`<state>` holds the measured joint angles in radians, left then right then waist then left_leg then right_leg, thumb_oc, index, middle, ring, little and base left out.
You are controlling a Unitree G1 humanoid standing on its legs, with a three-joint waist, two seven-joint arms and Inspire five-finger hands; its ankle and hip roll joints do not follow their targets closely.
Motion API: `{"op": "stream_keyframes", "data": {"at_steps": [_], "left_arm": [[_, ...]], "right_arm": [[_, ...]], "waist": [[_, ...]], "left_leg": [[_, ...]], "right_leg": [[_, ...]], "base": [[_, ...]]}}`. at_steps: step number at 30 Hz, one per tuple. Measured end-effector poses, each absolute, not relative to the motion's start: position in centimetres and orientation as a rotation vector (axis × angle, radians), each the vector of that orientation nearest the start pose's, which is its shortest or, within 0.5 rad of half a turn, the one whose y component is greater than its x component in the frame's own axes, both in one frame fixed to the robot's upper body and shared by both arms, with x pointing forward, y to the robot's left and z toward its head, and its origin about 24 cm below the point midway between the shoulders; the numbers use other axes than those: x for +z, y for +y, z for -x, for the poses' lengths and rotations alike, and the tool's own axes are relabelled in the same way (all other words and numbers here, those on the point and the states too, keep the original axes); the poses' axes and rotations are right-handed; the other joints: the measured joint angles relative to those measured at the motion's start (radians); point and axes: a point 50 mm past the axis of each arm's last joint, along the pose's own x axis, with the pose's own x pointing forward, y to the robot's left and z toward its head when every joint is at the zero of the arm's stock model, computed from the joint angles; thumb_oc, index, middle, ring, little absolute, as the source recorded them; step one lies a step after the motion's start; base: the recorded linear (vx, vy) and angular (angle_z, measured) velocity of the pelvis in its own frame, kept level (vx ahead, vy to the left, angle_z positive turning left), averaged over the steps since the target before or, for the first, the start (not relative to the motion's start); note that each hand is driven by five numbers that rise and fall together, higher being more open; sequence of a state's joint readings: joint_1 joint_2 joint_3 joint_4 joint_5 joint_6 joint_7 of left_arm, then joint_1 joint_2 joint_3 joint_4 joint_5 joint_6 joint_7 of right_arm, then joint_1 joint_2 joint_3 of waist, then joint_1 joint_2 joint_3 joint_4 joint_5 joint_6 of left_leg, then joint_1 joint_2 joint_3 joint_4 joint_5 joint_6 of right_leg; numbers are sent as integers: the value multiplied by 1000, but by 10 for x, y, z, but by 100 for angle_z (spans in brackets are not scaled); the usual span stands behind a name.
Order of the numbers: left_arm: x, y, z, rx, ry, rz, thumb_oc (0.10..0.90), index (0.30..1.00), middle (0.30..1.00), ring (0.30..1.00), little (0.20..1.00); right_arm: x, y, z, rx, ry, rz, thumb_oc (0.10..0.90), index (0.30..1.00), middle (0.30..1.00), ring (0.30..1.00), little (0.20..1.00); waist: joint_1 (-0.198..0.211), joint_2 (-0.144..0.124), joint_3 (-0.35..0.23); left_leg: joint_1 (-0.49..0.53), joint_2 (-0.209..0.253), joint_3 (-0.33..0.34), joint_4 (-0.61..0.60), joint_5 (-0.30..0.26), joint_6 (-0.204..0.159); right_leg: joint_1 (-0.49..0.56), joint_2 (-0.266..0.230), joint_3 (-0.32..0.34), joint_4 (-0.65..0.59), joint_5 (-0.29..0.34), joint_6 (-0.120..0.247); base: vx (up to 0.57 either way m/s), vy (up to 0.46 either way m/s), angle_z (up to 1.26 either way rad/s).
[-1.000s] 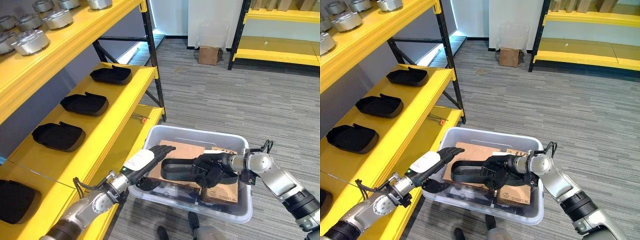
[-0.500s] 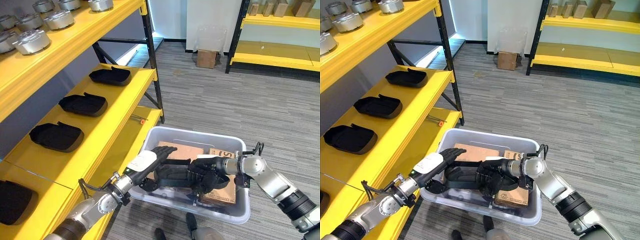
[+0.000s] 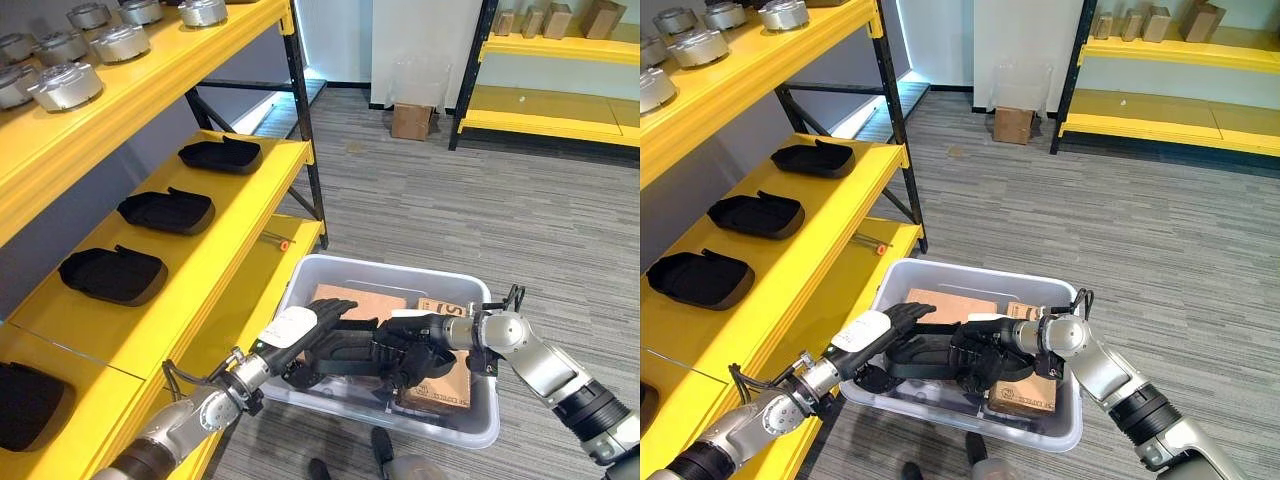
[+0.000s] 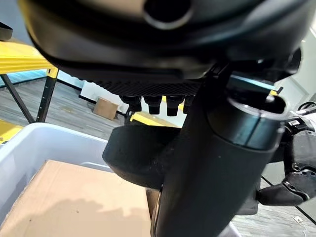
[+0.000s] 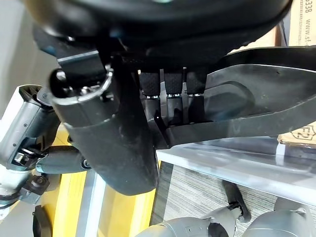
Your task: Move parts from the plastic box to the shelf.
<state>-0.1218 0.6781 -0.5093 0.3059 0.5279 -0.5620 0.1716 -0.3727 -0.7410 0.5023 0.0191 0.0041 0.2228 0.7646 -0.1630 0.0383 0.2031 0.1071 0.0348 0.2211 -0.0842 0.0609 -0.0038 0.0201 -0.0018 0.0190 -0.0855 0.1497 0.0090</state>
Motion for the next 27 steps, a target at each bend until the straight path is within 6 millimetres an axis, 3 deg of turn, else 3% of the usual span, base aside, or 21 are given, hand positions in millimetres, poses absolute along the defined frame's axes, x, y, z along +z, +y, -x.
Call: {"op": "stream_keyframes", "data": {"at_steps": [20, 27], "left_arm": [[15, 168, -231, -657, -339, -1079, 900, 1000, 1000, 1000, 1000], [15, 168, -230, -660, -339, -1082, 900, 1000, 1000, 1000, 1000]], "right_arm": [[64, -160, -274, 1078, 392, 811, 400, 300, 300, 300, 300], [60, -158, -273, 1084, 410, 804, 400, 300, 300, 300, 300]], "waist": [[2, -2, -1], [2, -14, -8]], "left_leg": [[0, 0, 0, 0, 0, 0], [0, 0, 0, 0, 0, 0]], "right_leg": [[0, 0, 0, 0, 0, 0], [0, 0, 0, 0, 0, 0]], "base": [[0, 0, 0], [0, 0, 0]]}}
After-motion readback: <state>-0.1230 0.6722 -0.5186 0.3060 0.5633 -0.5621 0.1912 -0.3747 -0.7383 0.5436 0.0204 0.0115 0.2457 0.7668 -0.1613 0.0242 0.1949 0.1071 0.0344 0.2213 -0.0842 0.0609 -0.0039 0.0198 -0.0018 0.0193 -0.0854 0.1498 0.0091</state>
